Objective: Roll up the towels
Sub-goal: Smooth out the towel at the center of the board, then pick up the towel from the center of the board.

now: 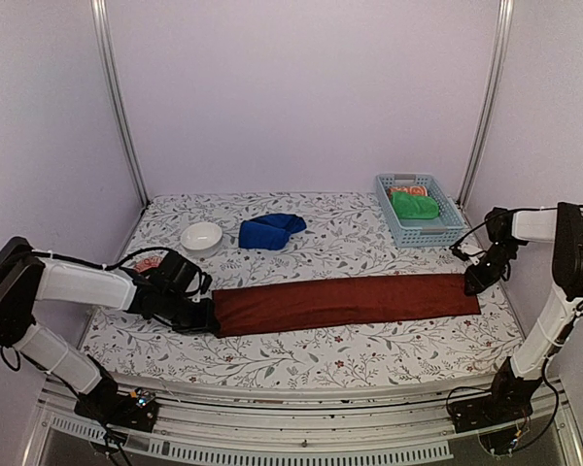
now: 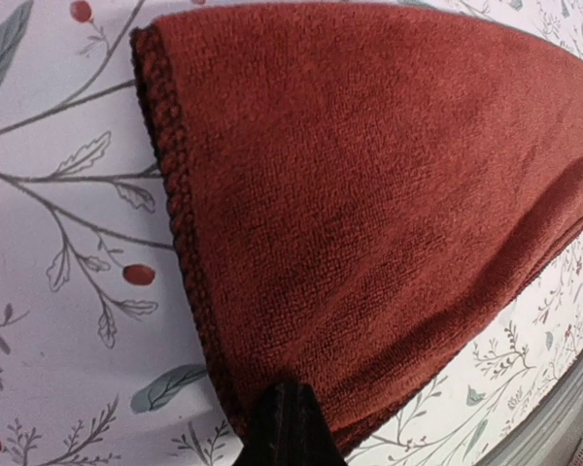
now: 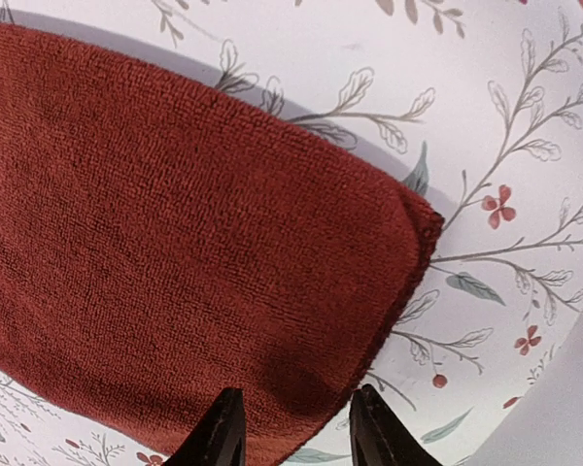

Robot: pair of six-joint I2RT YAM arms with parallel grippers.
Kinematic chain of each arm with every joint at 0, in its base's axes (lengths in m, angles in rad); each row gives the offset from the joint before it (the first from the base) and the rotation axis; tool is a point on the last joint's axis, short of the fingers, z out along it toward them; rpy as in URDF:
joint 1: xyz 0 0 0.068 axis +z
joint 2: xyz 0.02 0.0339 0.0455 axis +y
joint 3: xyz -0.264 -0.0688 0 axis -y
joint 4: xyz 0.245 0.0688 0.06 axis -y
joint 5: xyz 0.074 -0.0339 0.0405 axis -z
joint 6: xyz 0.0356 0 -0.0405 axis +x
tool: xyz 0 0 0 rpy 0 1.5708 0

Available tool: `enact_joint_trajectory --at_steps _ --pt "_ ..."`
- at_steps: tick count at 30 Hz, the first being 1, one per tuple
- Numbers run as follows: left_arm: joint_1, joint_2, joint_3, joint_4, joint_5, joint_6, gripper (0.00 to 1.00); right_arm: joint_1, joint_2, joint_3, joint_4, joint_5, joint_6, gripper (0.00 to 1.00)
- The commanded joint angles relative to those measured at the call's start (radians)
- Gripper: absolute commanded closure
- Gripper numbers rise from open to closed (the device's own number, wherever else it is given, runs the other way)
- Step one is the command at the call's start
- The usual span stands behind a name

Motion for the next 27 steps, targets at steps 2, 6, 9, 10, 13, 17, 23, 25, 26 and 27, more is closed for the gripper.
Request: enact_joint_trajectory --at_steps 2,6,9,10,13,17,23,25,26,27 --pt "-0.011 -0.027 0.025 -0.108 -0.047 -0.015 0.96 -0.015 -0.029 0.055 -0.047 -0.010 0.078 0.57" --pt "-0.011 -0.028 0.071 -0.159 -0.091 0.018 0.97 -0.035 0.002 0.070 -0.035 -0.027 0.139 0.55" --pt "-0.011 -0.030 0.087 -0.175 -0.116 0.030 0.97 -0.039 0.032 0.090 -0.029 -0.052 0.178 0.55" --pt "-0.011 -0.032 0.089 -0.177 -0.119 0.032 0.97 -0.040 0.040 0.093 -0.026 -0.060 0.189 0.55" --pt "-0.011 -0.030 0.088 -0.176 -0.120 0.039 0.97 -0.039 0.070 0.105 -0.024 -0.083 0.203 0.55" --pt "-0.009 -0.028 0.085 -0.174 -0.133 0.045 0.97 -0.039 0.108 0.111 -0.019 -0.072 0.210 0.58" --pt "-0.009 -0.027 0.089 -0.172 -0.145 0.053 0.97 -0.037 0.146 0.090 -0.032 -0.069 0.214 0.67" --pt "-0.008 -0.027 0.090 -0.172 -0.149 0.056 0.97 -0.037 0.149 0.076 -0.028 -0.066 0.213 0.73" --pt "-0.007 -0.026 0.093 -0.173 -0.150 0.058 0.97 -0.037 0.153 0.071 -0.028 -0.069 0.212 0.77" --pt "-0.007 -0.027 0.095 -0.175 -0.152 0.058 0.97 -0.037 0.155 0.066 -0.027 -0.074 0.210 0.80"
